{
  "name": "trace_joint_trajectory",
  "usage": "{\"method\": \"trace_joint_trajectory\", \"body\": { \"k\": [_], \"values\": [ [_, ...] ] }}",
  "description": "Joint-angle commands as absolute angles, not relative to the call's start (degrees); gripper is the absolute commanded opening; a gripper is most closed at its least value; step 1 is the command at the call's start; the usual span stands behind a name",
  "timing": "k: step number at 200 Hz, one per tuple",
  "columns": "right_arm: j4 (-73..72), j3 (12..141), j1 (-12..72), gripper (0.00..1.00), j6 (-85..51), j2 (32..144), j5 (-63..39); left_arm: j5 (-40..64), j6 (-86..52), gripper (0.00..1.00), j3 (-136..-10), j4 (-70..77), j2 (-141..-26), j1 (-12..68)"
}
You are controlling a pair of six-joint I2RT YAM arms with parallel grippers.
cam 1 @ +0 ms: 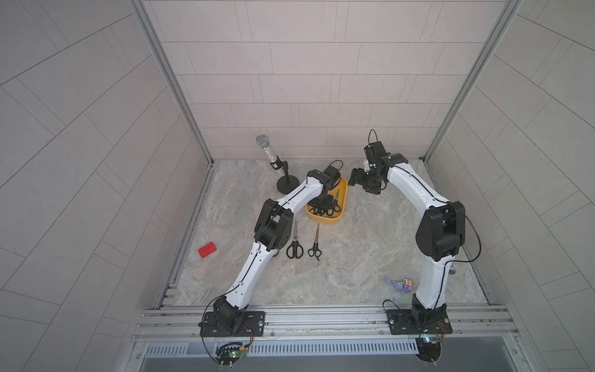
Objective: Take the scissors out of the storage box
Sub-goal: Pick up the scissors from the storage box.
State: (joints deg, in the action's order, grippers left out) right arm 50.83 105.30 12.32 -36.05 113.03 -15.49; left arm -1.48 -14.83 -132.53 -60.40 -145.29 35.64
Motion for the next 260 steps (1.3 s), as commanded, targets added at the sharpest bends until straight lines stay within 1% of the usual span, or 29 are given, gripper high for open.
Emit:
{"method": "trace_joint_trajectory", "body": {
  "k": [1,39,103,181,213,233,260],
  "values": [
    [51.4,104.6,12.0,0.85,-35.7,110.7,-15.4,-1.3,-14.4,0.0,-133.0,-62.4,-147.7,35.3],
    [51.4,104.3,12.0,0.85,-35.7,110.3,-15.4,-3.6,-14.1,0.0,-134.7,-62.1,-146.8,35.3],
    [50.9,103.7,12.0,0.86,-35.8,110.0,-16.0,-7.6,-13.0,0.0,-135.8,-60.9,-140.4,35.3],
    [48.8,104.2,13.3,0.83,-35.7,113.7,-16.3,-9.3,-13.6,0.0,-132.1,-60.1,-134.6,34.8],
    [48.6,105.0,14.2,0.79,-36.0,116.3,-15.9,-8.2,-13.4,0.0,-130.4,-60.0,-132.0,34.7],
    [47.9,104.9,14.6,0.75,-36.5,117.5,-15.7,-8.3,-13.4,0.0,-127.6,-59.2,-129.8,34.7],
    [47.5,105.5,15.2,0.64,-36.6,119.5,-15.1,-7.8,-13.9,0.0,-123.3,-57.8,-127.0,34.3]
  ]
}}
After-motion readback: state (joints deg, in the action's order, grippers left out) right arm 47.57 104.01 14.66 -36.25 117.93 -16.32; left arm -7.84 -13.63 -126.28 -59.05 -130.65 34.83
